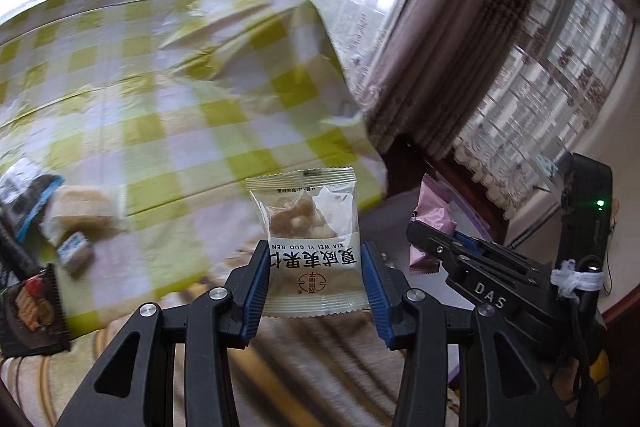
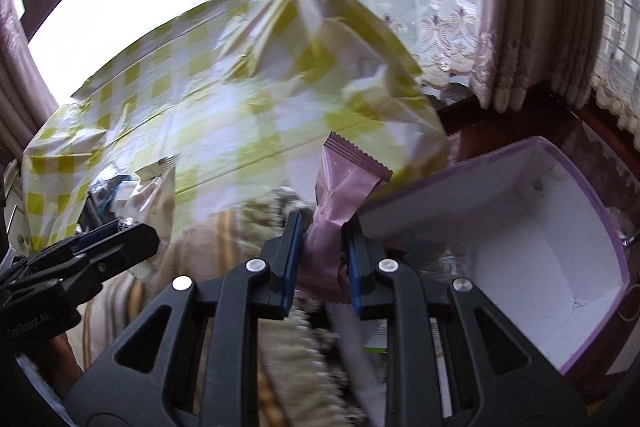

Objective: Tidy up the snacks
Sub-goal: 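Lift both held snacks and carry them over the white box, then open the left tool over the box while the right tool releases the pink bar inside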

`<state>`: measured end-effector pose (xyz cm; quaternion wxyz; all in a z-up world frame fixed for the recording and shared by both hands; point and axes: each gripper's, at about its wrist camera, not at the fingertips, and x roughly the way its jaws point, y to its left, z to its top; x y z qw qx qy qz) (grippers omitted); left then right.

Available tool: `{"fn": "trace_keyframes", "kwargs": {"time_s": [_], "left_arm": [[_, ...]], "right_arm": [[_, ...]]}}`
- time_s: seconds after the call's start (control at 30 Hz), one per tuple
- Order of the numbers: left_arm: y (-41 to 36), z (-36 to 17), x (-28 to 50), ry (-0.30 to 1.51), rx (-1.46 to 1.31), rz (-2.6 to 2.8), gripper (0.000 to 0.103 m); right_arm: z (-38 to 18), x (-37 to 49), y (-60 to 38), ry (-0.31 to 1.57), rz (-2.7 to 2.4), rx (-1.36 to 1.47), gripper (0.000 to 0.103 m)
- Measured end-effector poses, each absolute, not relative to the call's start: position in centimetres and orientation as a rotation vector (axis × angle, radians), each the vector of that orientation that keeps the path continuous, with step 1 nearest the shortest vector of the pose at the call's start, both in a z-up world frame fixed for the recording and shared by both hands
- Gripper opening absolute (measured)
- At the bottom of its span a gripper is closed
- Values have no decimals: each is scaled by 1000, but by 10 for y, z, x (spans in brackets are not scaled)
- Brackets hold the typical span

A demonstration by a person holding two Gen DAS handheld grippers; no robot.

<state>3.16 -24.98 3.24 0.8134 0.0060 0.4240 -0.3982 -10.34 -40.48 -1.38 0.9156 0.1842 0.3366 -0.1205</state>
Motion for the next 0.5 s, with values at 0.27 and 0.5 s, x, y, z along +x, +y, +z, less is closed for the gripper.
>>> {"fn": "trace_keyframes", "kwargs": {"time_s": [0.27, 0.5], "left_arm": [[-310, 24, -2, 952, 141, -1025, 45], [-350, 14, -35, 991, 272, -1143, 45]], "right_arm": [[-40, -137, -456, 745, -355, 419, 25], [-61, -166, -489, 788, -430, 462, 25]]}}
